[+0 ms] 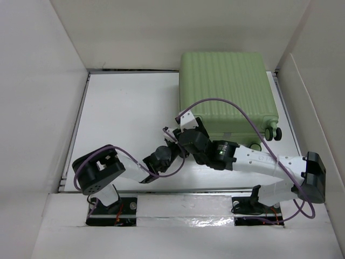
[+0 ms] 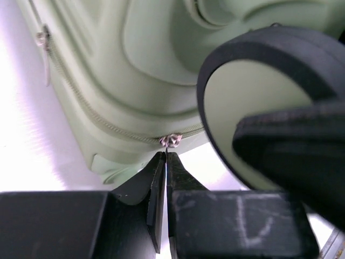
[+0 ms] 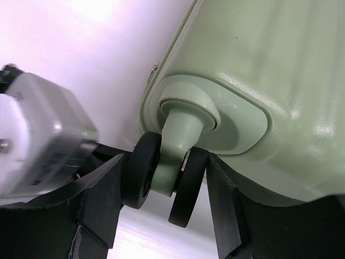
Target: Pack the luggage
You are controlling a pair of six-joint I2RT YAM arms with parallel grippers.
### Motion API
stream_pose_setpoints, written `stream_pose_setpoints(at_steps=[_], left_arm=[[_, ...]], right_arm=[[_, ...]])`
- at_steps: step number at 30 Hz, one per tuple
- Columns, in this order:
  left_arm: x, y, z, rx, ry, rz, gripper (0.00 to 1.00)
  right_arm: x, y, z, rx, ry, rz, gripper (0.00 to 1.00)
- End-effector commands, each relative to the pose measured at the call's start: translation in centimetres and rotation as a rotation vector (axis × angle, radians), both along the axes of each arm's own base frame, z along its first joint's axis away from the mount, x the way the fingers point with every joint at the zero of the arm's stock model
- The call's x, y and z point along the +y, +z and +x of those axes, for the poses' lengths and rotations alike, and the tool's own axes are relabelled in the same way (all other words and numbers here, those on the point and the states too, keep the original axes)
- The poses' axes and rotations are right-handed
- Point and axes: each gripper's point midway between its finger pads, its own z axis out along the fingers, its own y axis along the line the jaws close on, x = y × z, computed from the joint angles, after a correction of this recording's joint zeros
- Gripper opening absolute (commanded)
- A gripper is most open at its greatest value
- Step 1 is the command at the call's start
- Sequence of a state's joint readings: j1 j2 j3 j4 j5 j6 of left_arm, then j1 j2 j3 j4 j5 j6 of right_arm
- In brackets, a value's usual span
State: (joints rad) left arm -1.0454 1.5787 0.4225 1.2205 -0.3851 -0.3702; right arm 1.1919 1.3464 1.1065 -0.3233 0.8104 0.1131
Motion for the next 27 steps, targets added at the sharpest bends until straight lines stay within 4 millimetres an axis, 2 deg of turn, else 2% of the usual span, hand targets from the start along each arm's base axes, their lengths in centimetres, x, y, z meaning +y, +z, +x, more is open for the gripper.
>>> stream_pose_setpoints(at_steps=[1, 4, 12, 16, 17, 19, 21, 22, 23, 27], left_arm=[[2.5, 6.8, 1.1, -0.132, 0.121, -0.229, 0.0], [3.2, 5.4, 0.8, -0.106, 0.133, -0.202, 0.0], [3.4, 4.7, -0.6, -0.099, 0.062, -0.186, 0.0], [1.8, 4.7, -1.0, -0.129, -0.023, -0.137, 0.0], [1.0, 5.0, -1.0, -0.136, -0.047, -0.131, 0.02], [0.1, 5.0, -1.0, -0.147, -0.076, -0.113, 0.14], [-0.8, 4.9, -0.8, -0.145, -0.107, -0.108, 0.2], [-0.6, 4.8, 0.1, -0.138, -0.093, -0.109, 0.22], [-0.9, 4.7, 0.1, -0.136, -0.114, -0.11, 0.28], [-1.3, 4.4, 1.0, -0.13, -0.099, -0.091, 0.35]], right_arm=[[2.6, 1.8, -1.3, 0.004, 0.122, 0.144, 0.18], [2.4, 2.0, -1.5, -0.003, 0.127, 0.169, 0.18], [1.9, 1.5, -1.5, 0.002, 0.115, 0.148, 0.17], [2.2, 1.7, -1.5, -0.002, 0.123, 0.153, 0.17], [2.2, 1.7, -1.5, -0.002, 0.125, 0.151, 0.17], [2.2, 1.7, -1.4, -0.001, 0.124, 0.144, 0.17], [2.3, 1.6, -1.5, 0.001, 0.125, 0.143, 0.17], [2.3, 1.5, -1.5, 0.002, 0.125, 0.14, 0.17], [2.2, 1.7, -1.4, -0.001, 0.121, 0.142, 0.17], [2.2, 1.8, -1.5, -0.003, 0.127, 0.143, 0.18]])
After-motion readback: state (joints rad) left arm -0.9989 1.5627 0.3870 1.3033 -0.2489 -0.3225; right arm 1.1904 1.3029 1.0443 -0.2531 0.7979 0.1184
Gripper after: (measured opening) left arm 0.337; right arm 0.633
